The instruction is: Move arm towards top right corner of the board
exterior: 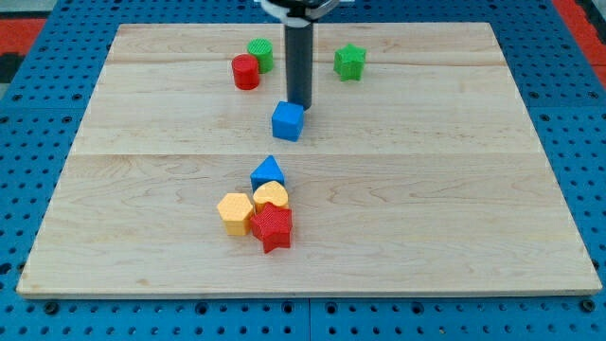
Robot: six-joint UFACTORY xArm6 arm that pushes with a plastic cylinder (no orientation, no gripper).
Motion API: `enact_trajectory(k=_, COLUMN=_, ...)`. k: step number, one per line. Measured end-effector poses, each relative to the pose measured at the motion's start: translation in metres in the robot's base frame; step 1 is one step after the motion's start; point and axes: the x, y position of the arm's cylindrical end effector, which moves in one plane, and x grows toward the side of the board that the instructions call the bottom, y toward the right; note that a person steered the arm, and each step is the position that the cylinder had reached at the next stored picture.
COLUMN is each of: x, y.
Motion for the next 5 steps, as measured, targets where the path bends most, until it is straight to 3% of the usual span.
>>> enact_trajectory(k=3, x=0.064, y=-0.016)
enact_trajectory(k=4, x=0.044, y=0.027)
enact_trajectory(k=5, x=-0.012, y=0.097)
